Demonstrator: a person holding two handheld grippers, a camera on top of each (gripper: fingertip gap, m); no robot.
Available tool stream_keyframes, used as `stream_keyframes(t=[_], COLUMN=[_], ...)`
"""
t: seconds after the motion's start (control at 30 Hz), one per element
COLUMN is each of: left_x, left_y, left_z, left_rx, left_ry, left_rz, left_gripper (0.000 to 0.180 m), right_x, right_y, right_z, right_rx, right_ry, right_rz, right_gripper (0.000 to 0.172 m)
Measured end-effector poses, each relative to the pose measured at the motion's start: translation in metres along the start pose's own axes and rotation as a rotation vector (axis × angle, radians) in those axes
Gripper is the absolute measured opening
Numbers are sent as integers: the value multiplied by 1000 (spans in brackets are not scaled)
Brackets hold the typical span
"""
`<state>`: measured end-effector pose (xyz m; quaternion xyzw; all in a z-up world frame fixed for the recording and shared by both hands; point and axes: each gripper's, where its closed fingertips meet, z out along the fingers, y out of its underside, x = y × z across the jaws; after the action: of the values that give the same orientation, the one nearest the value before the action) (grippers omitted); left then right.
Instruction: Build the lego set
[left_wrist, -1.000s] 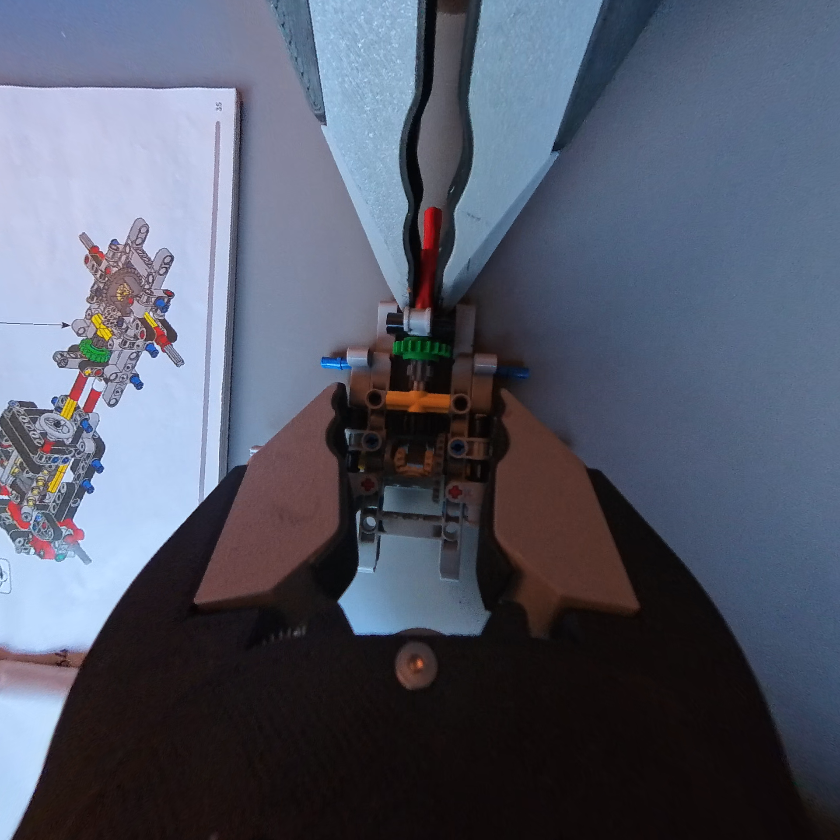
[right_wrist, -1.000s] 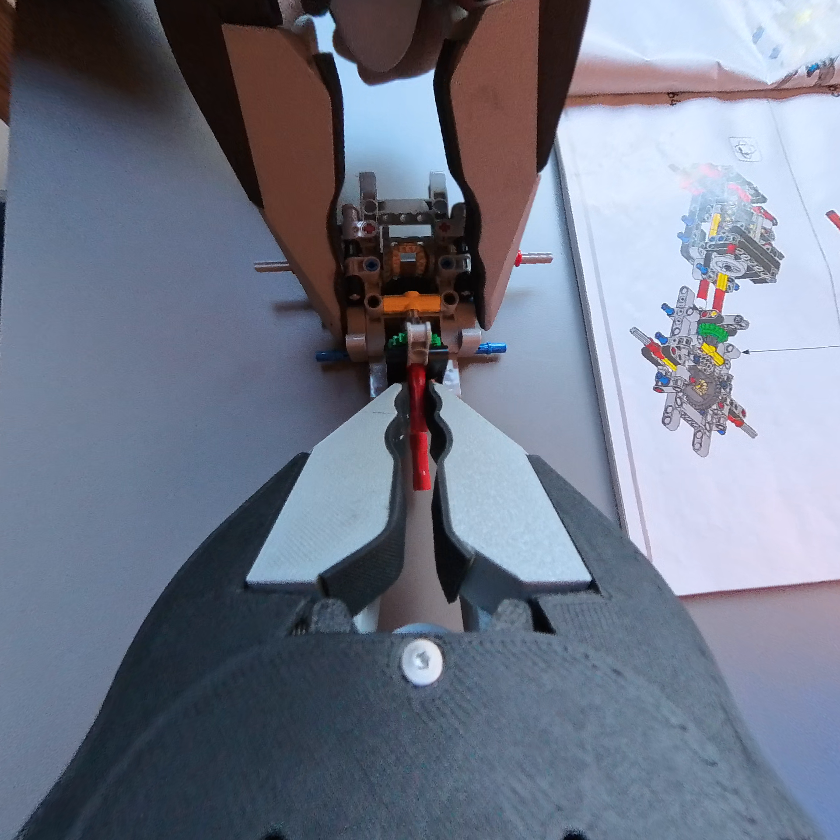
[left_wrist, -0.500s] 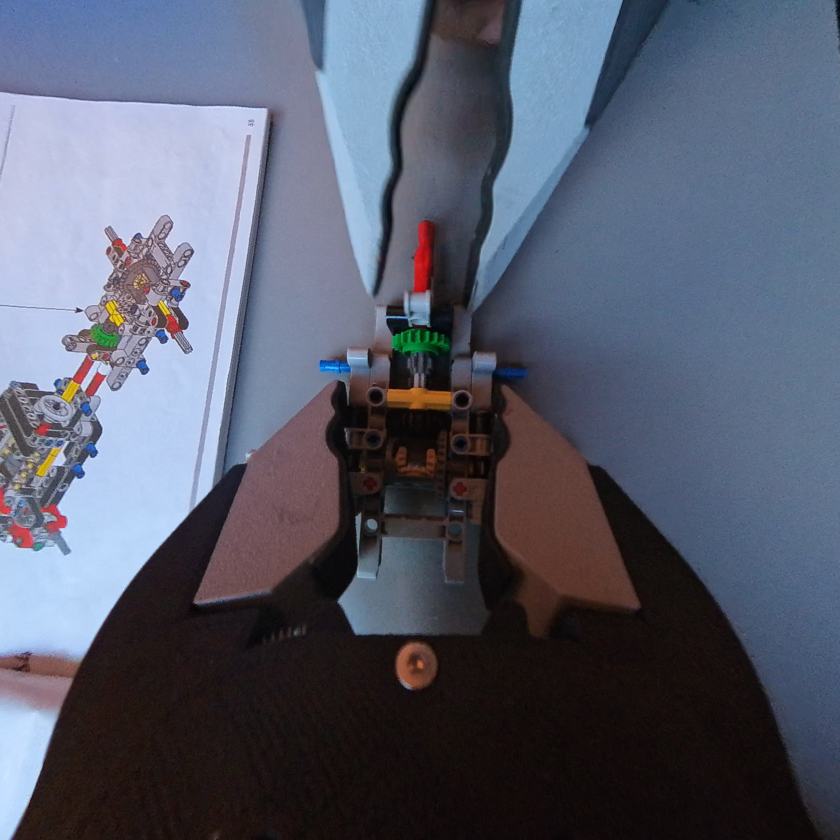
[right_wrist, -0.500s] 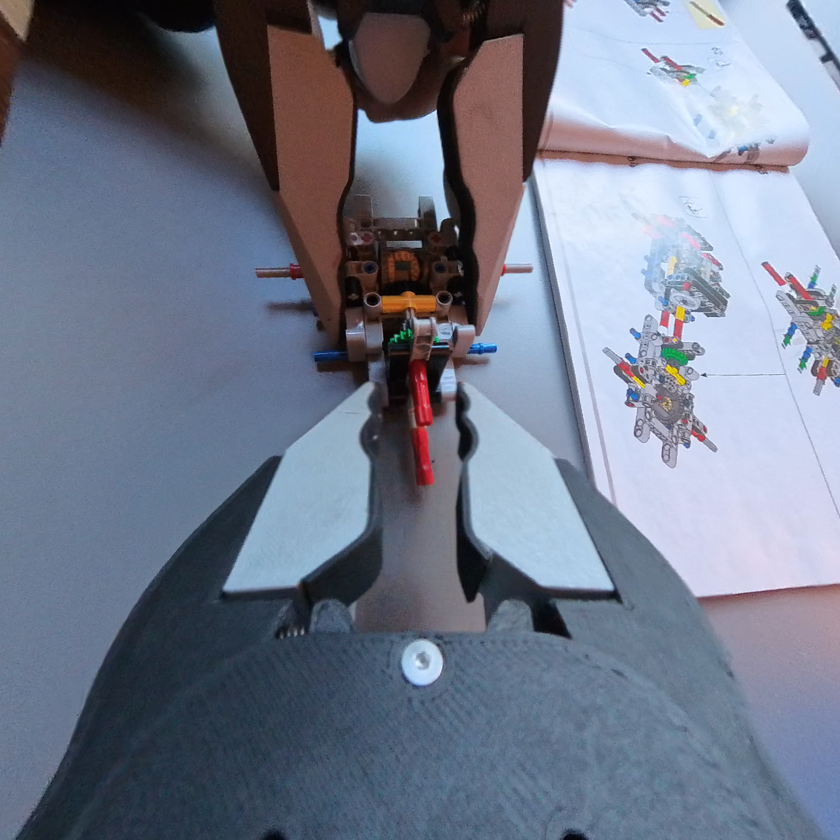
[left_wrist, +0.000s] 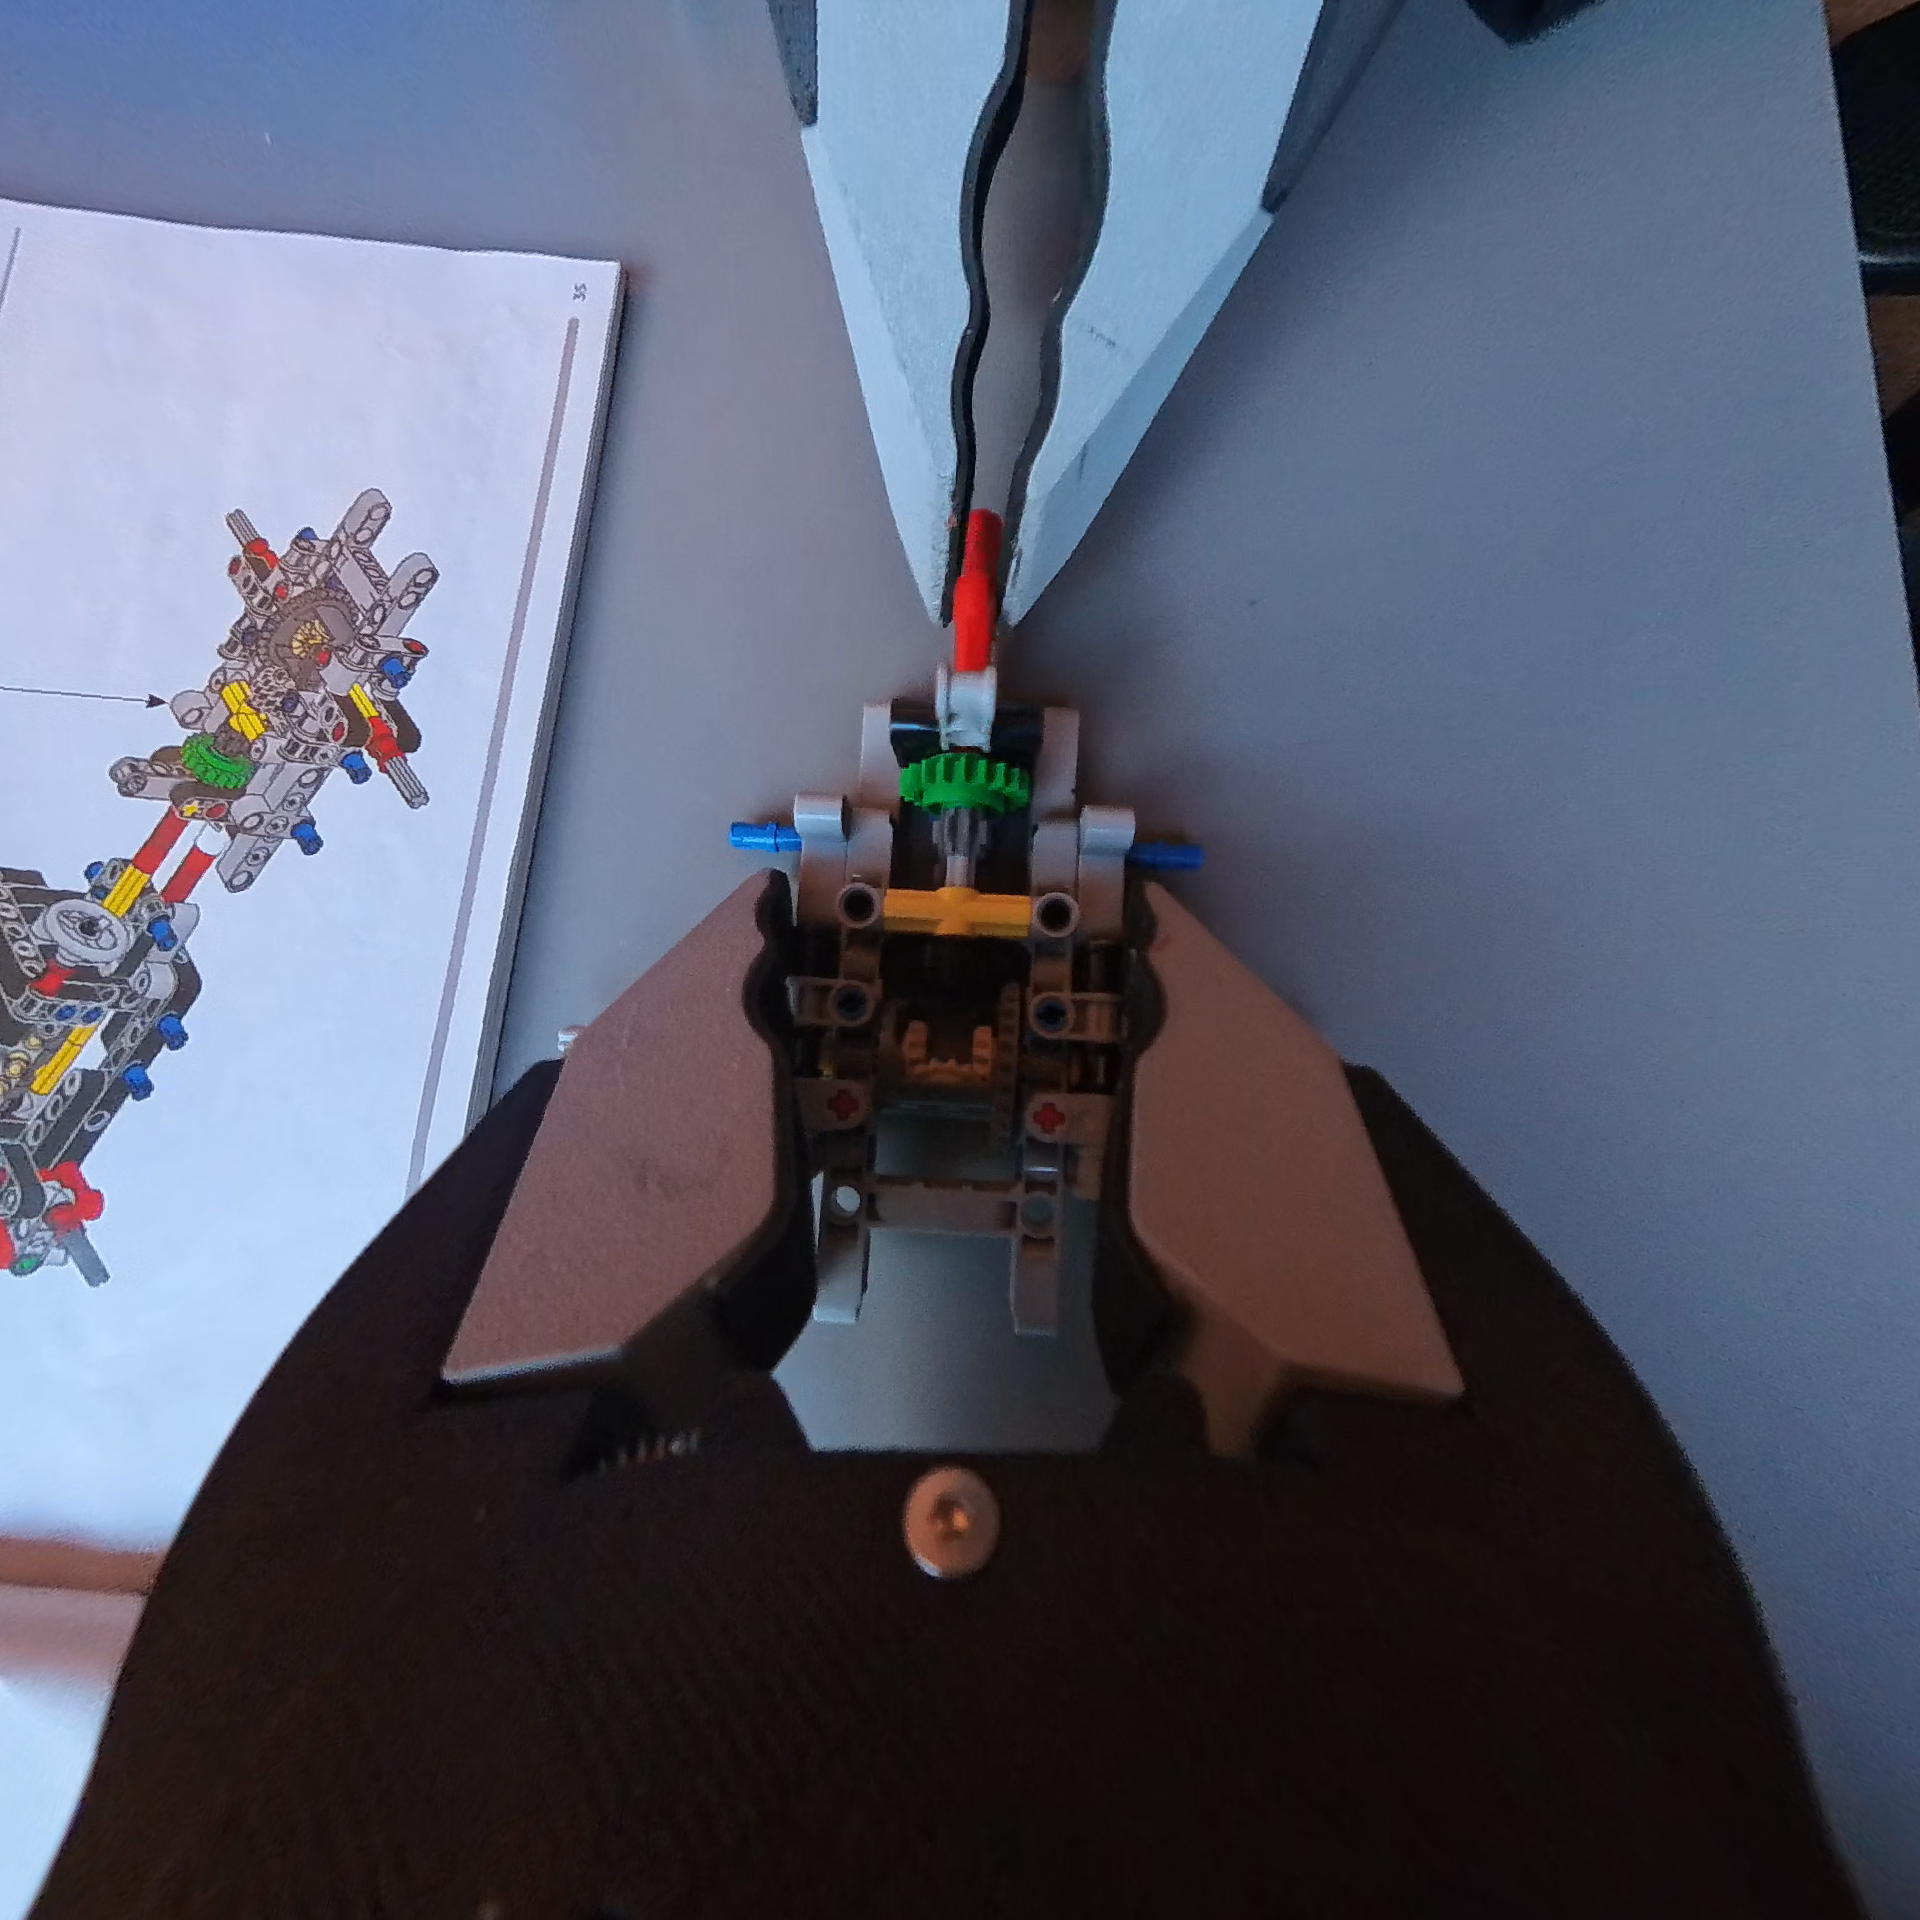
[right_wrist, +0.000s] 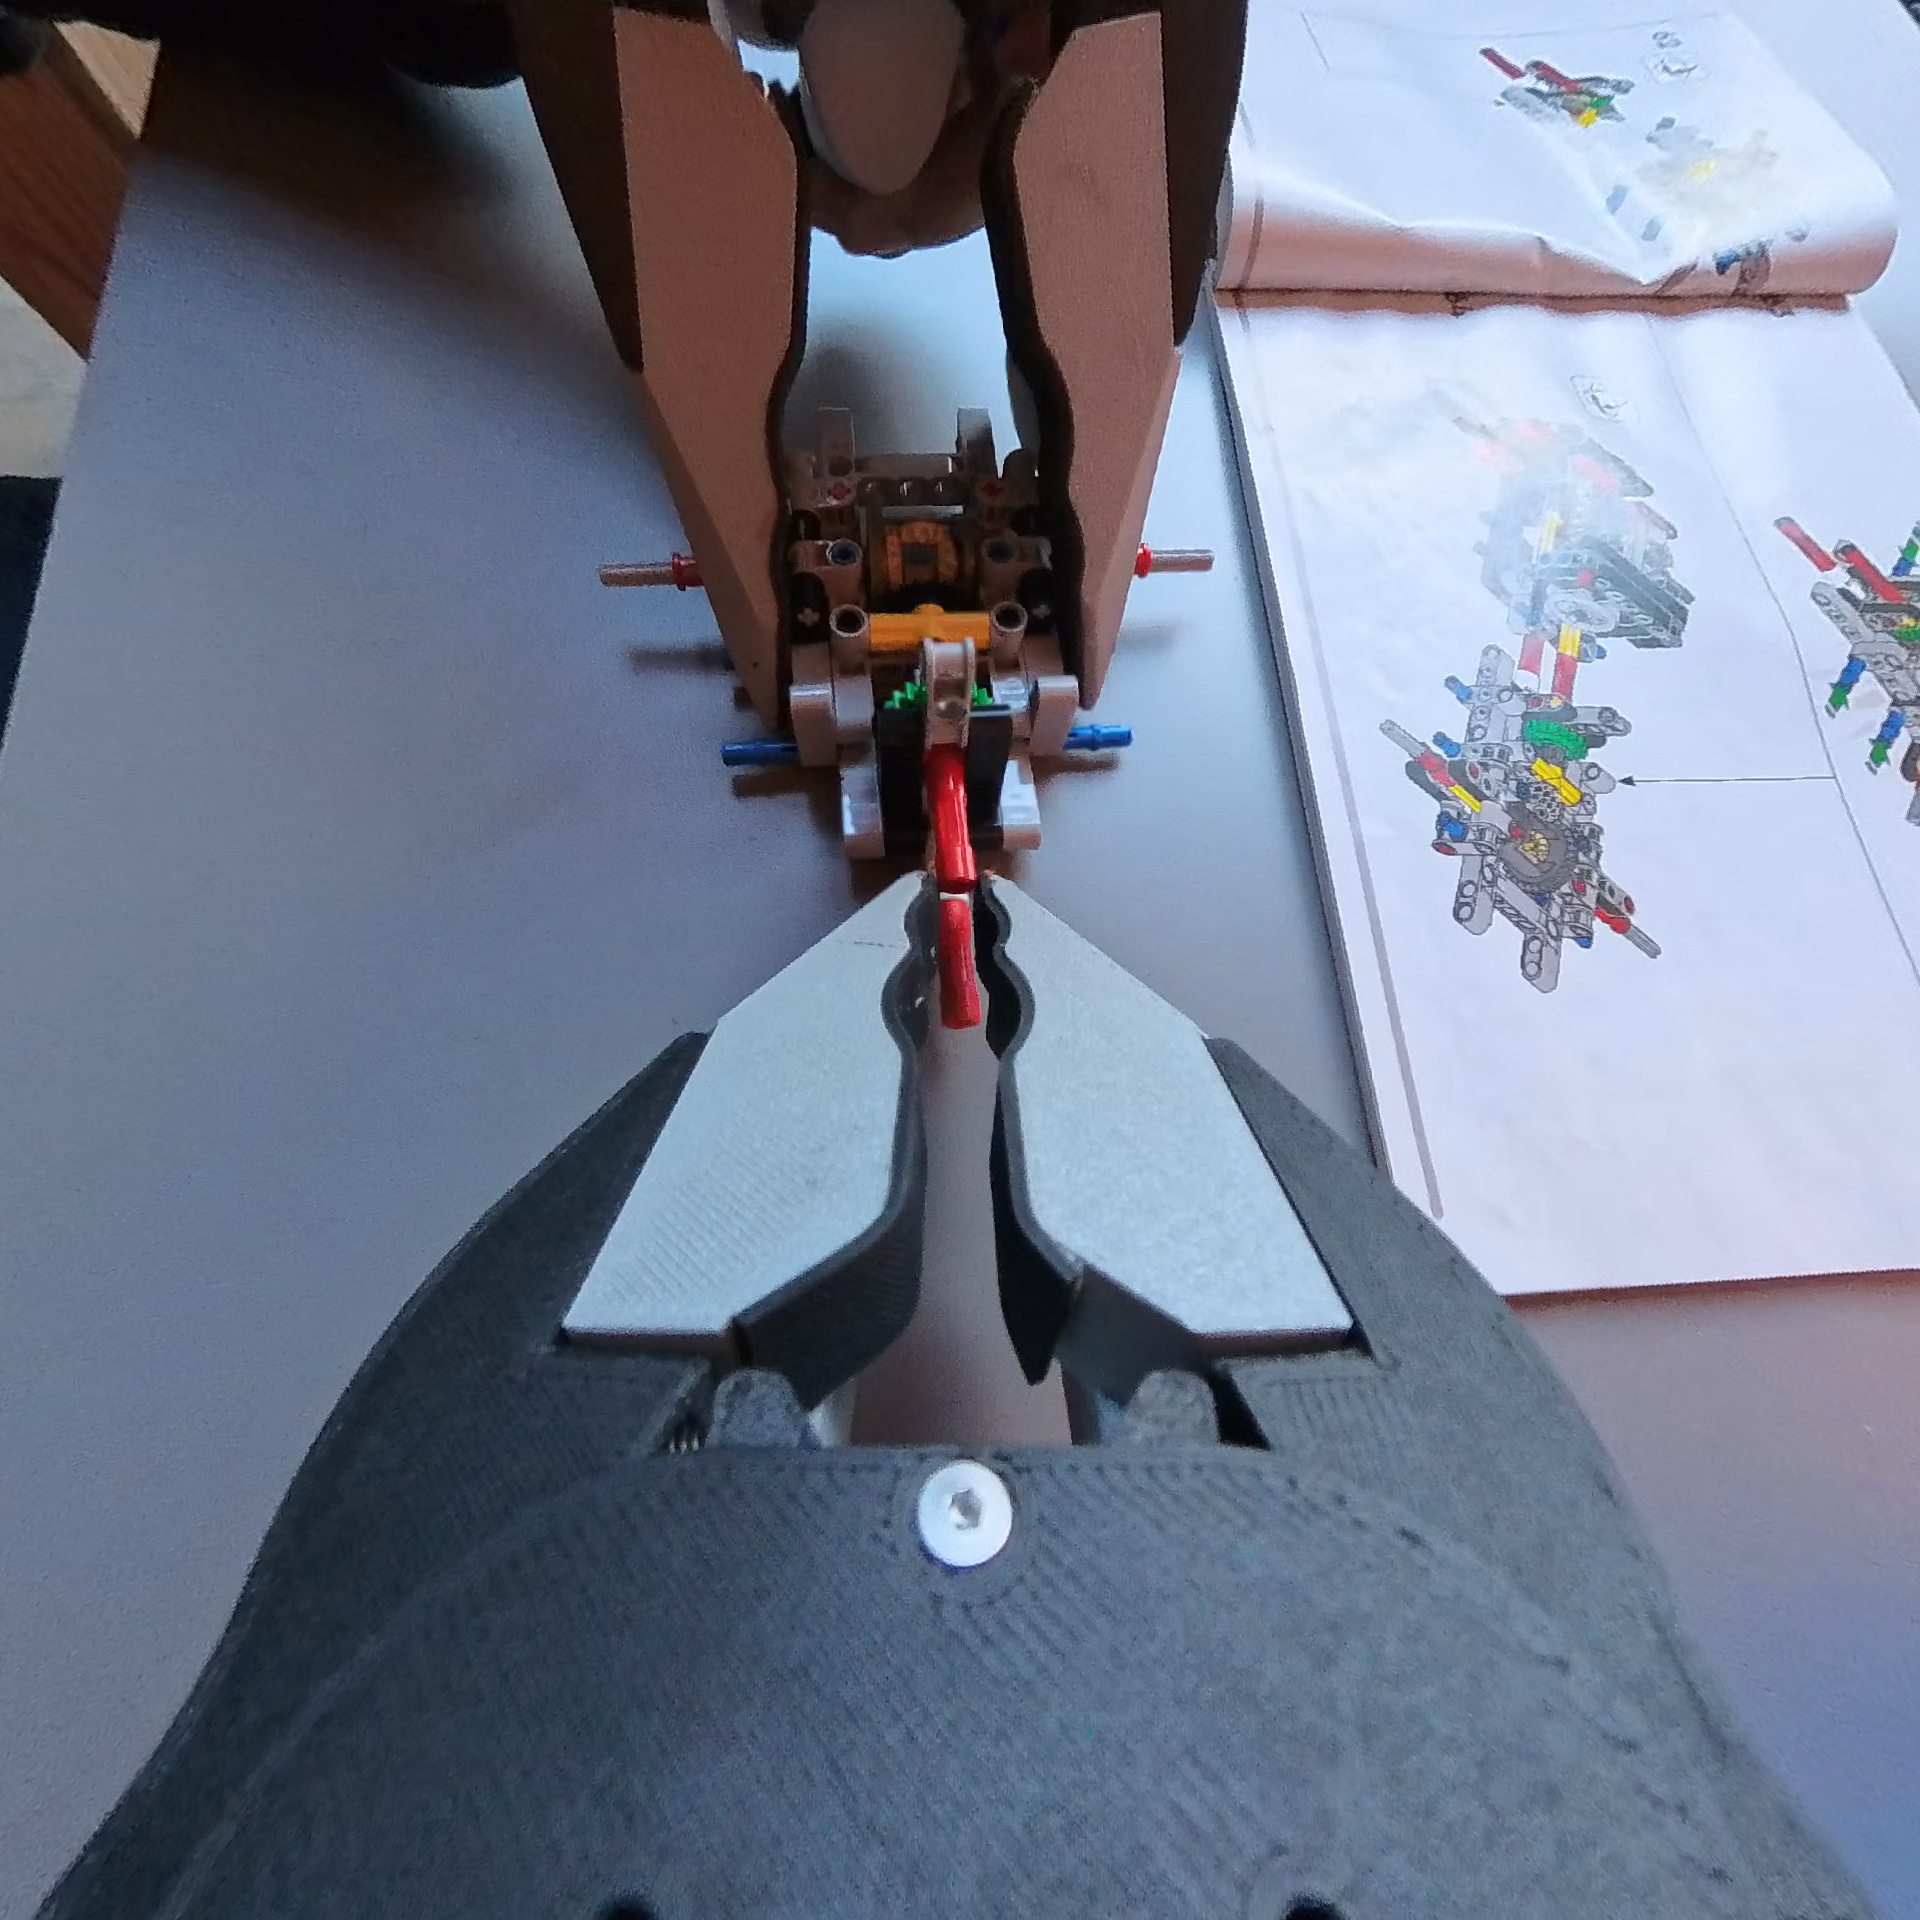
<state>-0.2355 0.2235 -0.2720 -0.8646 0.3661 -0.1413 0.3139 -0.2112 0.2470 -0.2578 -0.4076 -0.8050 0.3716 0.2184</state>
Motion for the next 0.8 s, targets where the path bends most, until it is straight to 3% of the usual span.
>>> stream_keyframes(t=[0.67,0.8], left_x=[-1,1], left_y=[0,4], left_z=[0,-2], left_rx=[-3,-32], left_ry=[-29,-27], left_rz=[-31,16], left_gripper=[61,69], right_x=[3,4], right_y=[0,2], right_z=[3,8], right_rx=[23,-2], right_ry=[-29,-23], right_rz=[63,57], right_gripper=[3,2])
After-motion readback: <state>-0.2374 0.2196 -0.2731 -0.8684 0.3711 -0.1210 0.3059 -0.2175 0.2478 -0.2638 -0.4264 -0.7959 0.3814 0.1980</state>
